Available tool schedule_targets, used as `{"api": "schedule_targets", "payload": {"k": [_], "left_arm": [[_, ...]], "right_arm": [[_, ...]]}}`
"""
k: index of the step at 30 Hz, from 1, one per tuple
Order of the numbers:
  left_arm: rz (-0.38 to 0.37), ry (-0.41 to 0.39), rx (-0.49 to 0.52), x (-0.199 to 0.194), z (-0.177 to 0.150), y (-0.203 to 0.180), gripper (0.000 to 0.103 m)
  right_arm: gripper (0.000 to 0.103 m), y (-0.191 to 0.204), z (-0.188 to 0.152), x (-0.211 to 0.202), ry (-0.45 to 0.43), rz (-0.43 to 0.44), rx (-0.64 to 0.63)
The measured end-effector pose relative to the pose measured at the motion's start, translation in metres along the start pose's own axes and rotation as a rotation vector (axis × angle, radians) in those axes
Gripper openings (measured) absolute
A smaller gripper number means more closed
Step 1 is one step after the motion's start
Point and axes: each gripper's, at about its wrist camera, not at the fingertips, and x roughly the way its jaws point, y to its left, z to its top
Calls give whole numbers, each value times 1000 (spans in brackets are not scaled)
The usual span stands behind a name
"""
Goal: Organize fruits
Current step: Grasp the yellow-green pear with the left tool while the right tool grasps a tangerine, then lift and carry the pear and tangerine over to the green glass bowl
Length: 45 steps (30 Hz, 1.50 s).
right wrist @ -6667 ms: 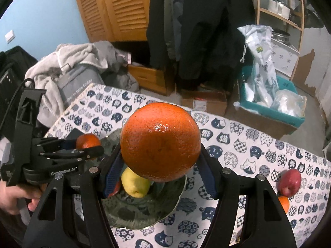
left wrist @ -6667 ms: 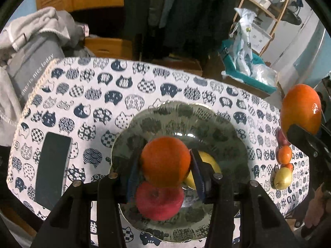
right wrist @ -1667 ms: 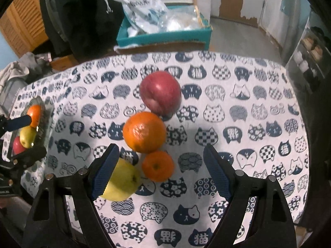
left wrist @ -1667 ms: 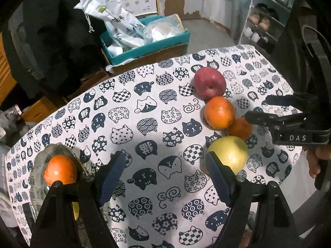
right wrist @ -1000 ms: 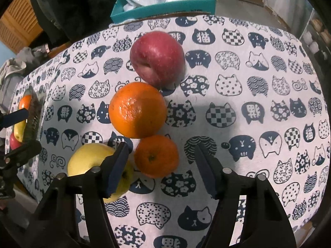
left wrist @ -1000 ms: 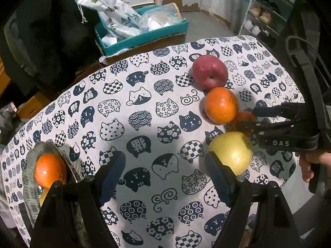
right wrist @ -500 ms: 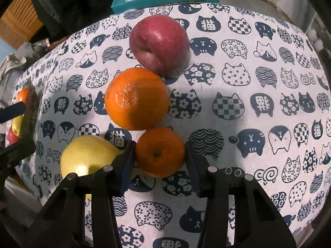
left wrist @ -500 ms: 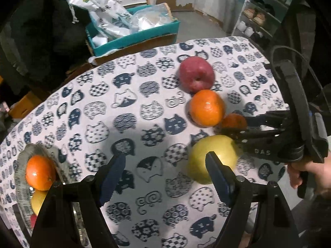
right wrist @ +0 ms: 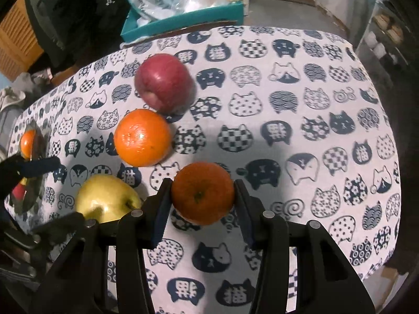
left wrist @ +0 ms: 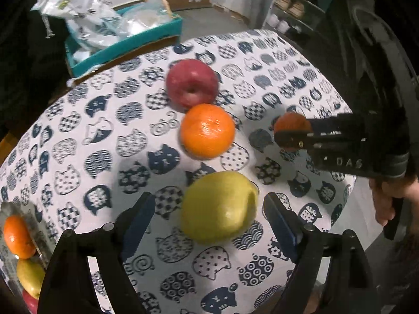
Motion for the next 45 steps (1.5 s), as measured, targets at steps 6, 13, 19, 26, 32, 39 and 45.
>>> {"api": "schedule_targets", "payload": {"k": [6,13,19,26,32,39,45], "left_arm": [[1,49,36,22,0,-11,86],[13,95,33,46,-4,-8,86],[-27,100,18,53,-5,-5,79],[9,86,55,55,-3,-15,78],[46,84,47,50,-4,-14,78],[53,37,2,29,-1,-1,78],[61,-21,-29,3,3,6,78]], "right_arm": [[46,-12,-5,-3,-5,-6,29],[46,-16,-7,0,3,-2,37],[46,-12,-6,1,3,-4,23],[46,-6,-5,2,3,-19,-8],[46,-3,-3,-4,-13,-24,-20],[46,4,1,-15,-47,-26,-33],[45,14,6,-29,-90,-19,-51]]}}
